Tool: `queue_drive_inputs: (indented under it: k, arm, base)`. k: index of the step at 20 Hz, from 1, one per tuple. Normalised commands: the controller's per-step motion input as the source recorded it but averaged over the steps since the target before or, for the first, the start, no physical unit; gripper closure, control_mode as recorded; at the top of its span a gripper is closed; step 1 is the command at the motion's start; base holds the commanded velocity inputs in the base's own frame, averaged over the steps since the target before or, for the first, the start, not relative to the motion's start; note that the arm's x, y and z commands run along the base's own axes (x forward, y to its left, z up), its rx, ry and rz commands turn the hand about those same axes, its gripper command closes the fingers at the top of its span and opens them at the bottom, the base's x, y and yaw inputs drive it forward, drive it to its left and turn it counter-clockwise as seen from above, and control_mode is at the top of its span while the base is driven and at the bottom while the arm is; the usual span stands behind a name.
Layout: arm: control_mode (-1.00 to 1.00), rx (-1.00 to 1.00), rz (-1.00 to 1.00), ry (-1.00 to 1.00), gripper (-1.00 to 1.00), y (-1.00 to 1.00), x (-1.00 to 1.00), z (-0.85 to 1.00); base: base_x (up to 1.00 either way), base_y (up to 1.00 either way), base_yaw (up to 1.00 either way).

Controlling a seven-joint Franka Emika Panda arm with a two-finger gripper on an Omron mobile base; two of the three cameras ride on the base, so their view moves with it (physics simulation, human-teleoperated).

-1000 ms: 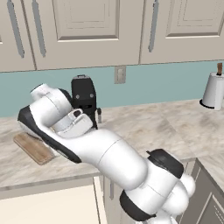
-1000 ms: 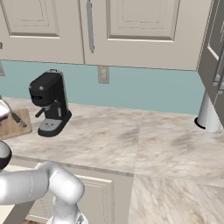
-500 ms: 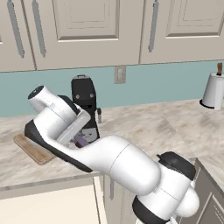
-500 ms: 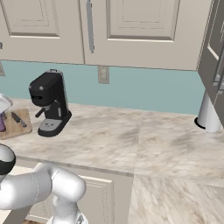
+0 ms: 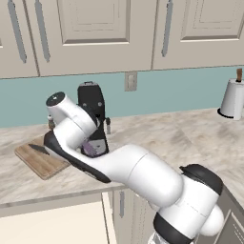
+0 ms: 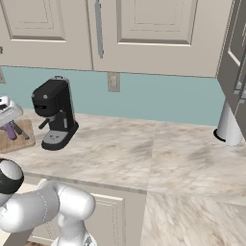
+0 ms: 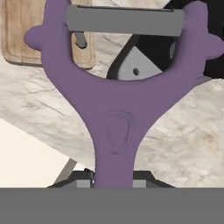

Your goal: Open the drawer on the left and place the cutting tools on the cutting board.

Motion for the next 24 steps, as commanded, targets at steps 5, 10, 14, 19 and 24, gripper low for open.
queue_drive_inputs:
  k: [5, 10, 14, 19, 24]
  arm:
    - [-1.0, 0.12, 0.07, 0.0, 1.0, 0.14, 0.36, -0.2]
    - [-1.0, 0.1, 0.07, 0.0, 1.0, 0.27, 0.41, -0.16]
    - [-1.0, 0.09, 0.07, 0.0, 1.0, 0.37, 0.07, -0.05]
    - [-1.0, 0.05, 0.08, 0.0, 1.0, 0.45, 0.0, -0.02]
    - [-1.0, 0.0, 0.02, 0.0, 1.0, 0.17, 0.06, -0.06]
  base:
    - [0.0, 0.0, 0.0]
    - [0.0, 0.0, 0.0]
    - [0.0, 0.0, 0.0]
    - [0.0, 0.0, 0.0]
    - [0.0, 0.0, 0.0]
